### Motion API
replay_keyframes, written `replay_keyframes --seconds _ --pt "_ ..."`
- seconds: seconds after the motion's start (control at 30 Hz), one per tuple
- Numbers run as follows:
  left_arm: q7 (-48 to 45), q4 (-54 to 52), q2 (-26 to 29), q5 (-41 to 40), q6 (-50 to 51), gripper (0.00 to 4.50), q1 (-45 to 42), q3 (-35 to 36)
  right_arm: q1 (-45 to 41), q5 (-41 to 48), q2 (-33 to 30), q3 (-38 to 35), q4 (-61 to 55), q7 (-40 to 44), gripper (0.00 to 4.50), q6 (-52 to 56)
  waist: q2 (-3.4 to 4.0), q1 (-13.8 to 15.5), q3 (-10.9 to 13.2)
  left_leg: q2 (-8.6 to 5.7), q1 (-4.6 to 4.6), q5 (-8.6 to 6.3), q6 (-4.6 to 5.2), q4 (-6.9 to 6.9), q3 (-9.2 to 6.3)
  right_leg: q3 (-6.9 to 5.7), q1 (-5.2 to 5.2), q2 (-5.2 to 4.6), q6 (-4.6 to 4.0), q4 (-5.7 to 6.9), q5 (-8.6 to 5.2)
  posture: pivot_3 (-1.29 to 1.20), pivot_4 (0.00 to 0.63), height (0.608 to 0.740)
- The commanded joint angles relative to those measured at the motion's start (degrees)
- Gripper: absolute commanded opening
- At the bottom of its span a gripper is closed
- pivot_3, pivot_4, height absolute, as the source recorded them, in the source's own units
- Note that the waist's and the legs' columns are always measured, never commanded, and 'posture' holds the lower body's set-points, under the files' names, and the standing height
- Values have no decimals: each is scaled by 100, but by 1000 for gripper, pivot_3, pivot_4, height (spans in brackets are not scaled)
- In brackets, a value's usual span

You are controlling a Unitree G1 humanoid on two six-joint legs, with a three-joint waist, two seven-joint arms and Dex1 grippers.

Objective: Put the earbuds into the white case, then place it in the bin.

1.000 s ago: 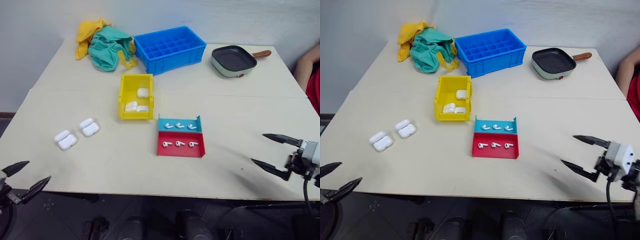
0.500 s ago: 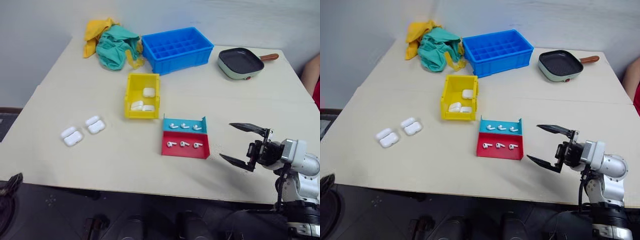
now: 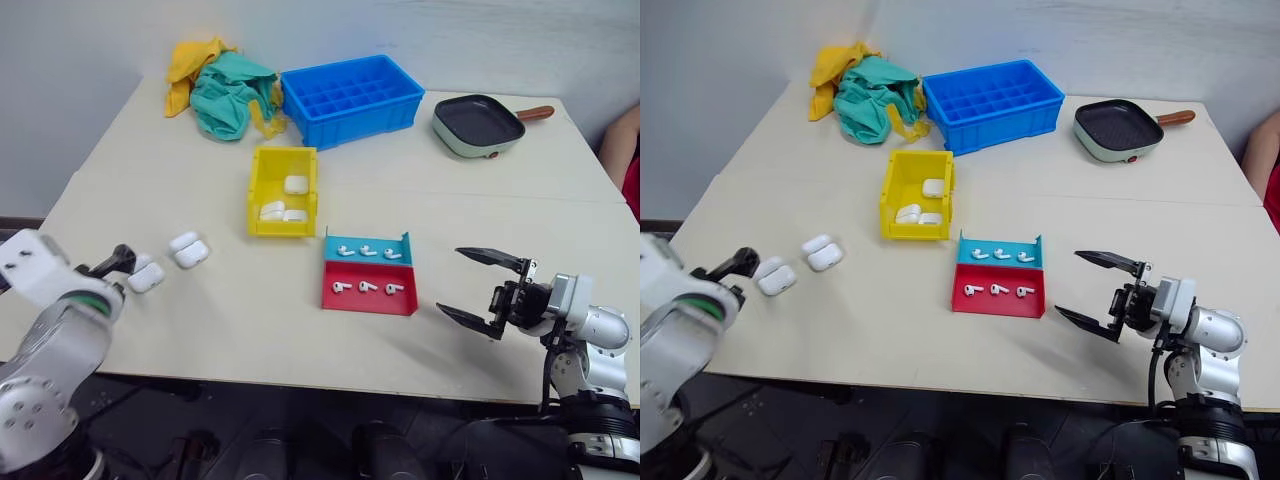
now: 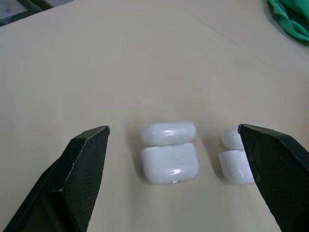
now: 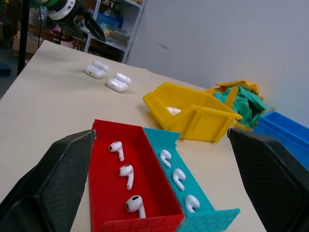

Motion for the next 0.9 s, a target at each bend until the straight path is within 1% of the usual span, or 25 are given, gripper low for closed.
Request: replay_keyframes --seconds 0.03,0.17,0.23,0.33,0.6,0.9 --pt "582 136 32 135 109 4479 -188 -401 3 -36 -44 -57 -208 -156 4500 -45 0 -5 0 2 0 -1 -2 0 1 4 -1 5 1 -1 0 0 150 740" --pt "917 274 -202 560 15 4479 -283 -683 167 -74 -86 -21 -567 -378 4500 139 0 11 0 14 -2 -7 -13 5 2 8 -4 20 0 -2 0 0 150 740" --pt "870 387 -341 729 -40 4479 -362 -813 307 -76 -94 -35 -808 -524 4500 225 0 27 0 15 -2 -7 -16 6 1 8 -4 22 0 -1 0 0 150 740" --pt "838 633 -452 1100 -114 4479 -489 -805 499 -94 -98 -36 -1120 -697 4500 304 0 54 0 14 -8 -7 -17 14 1 8 -4 25 1 -2 0 0 150 740" --pt "55 1537 -510 1892 -236 4479 -885 -800 822 -162 -72 8 -1714 -1191 4500 490 -1 49 1 16 -12 -6 -23 15 7 10 -12 38 1 -2 1 0 150 740" --pt "-481 1771 -663 2547 -10 4479 -1071 -719 932 -185 -51 5 -1768 -1354 4500 523 -2 51 1 17 -14 -7 -25 14 6 9 -15 35 2 -1 1 0 150 740"
